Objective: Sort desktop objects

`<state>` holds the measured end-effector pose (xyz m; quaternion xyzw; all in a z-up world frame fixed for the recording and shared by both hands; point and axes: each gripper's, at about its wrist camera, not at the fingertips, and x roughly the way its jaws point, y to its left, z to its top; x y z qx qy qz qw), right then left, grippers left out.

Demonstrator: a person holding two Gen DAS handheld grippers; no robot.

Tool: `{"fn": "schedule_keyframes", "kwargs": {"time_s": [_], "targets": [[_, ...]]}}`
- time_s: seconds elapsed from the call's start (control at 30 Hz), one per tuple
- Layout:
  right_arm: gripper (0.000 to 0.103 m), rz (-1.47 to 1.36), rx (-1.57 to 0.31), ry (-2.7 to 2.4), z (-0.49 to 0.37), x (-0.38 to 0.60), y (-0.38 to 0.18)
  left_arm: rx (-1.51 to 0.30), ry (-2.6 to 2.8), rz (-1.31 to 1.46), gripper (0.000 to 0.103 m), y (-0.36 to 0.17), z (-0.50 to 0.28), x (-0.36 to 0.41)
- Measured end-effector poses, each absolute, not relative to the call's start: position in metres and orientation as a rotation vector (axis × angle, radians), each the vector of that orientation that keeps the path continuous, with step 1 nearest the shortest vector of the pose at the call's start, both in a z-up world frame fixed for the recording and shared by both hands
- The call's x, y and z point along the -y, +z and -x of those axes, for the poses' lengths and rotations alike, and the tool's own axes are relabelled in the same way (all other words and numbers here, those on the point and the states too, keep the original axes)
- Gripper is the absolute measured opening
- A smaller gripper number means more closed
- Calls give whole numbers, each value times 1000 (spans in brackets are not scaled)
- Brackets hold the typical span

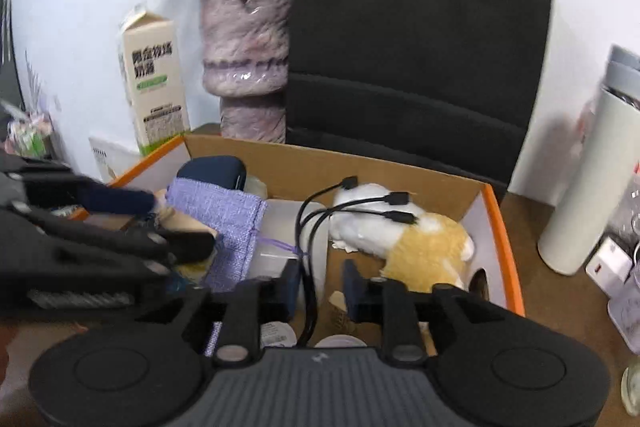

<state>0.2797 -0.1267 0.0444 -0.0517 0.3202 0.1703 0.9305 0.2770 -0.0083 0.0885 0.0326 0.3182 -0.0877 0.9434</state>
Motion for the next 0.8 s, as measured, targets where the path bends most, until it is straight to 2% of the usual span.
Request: {"fn": "schedule_keyframes", "kwargs": {"time_s": [0.03,0.07,0.17,0.2,0.33,0.57,0.8], "targets": [[31,95,-651,342,-277,131,48,-646,-177,-52,81,95,-277,6],[39,89,-645,332,-274,134,53,-648,-168,-35,86,101,-276,3],[52,86,-619,302,-263,142,71,-687,-75,-17,103,114,-276,-2],[54,91,-616,291,-261,143,76,-694,-28,-29,103,117,-274,-4],[86,127,-608,214,-243,146,93,-715,49,-77,103,121,-261,-11],[88,69,-645,95,-203,171,108,-735,51,-32,103,121,-215,-25],[91,-3,-638,147,-148,175,94,-684,-9,26,103,100,-152,-17]]}}
